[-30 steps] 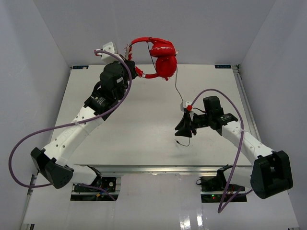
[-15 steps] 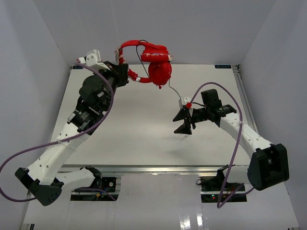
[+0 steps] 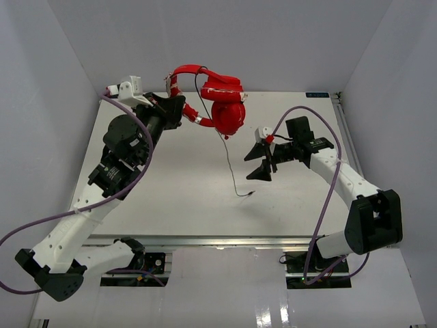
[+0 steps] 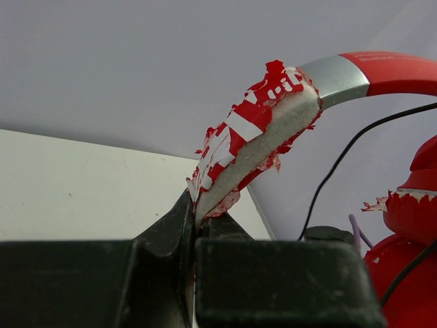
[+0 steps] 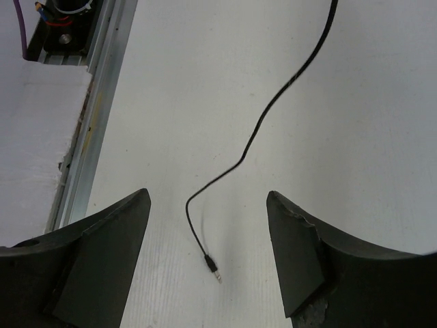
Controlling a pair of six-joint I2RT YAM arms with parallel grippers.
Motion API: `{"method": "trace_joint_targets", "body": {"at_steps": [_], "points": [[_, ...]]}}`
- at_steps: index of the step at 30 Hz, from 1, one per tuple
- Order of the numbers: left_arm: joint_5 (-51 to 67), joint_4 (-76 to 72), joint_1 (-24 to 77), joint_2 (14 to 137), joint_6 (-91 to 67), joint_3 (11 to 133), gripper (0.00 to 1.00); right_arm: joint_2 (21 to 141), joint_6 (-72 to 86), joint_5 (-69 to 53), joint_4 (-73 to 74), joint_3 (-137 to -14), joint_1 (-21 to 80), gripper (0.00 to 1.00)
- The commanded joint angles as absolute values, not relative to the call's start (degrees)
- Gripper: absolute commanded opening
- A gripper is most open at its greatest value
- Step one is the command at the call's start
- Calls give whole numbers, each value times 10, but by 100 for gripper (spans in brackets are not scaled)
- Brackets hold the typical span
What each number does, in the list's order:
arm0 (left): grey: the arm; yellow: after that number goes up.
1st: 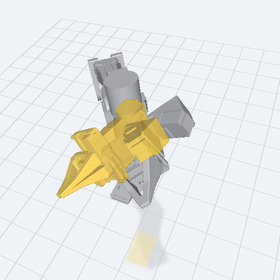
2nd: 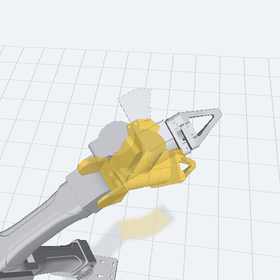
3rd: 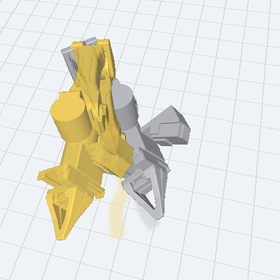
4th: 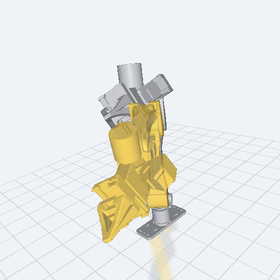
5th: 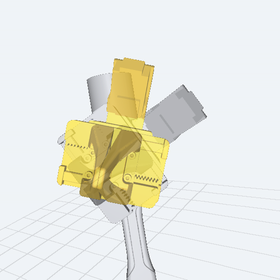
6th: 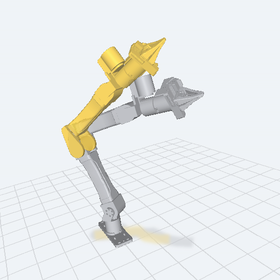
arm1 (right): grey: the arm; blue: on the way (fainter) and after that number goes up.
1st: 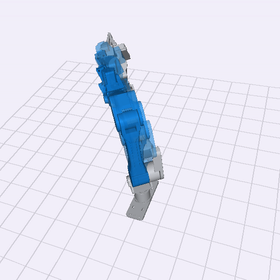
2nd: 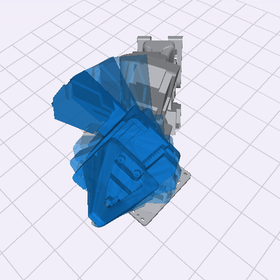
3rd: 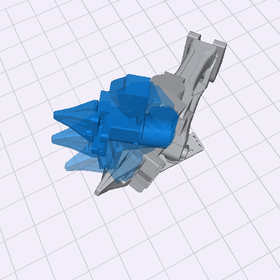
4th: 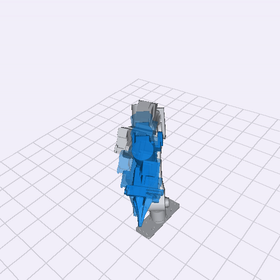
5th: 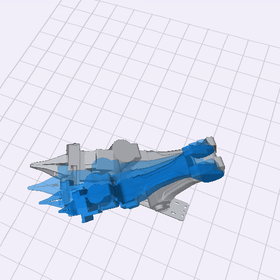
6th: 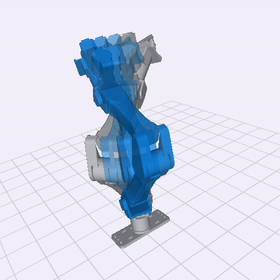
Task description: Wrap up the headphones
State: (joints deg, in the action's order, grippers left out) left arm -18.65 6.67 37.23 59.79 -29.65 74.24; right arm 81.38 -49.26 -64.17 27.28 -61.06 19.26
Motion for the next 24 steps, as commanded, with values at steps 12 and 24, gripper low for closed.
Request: {"method": "trace_joint_targets", "body": {"at_steps": [12, 24], "points": [[-127, 49, 371, 588, -317, 771, 0, 784, -150, -603, -99, -539, 183, 89], [-116, 65, 371, 600, -330, 793, 0, 869, 103, -453, -281, -567, 273, 98]]}}
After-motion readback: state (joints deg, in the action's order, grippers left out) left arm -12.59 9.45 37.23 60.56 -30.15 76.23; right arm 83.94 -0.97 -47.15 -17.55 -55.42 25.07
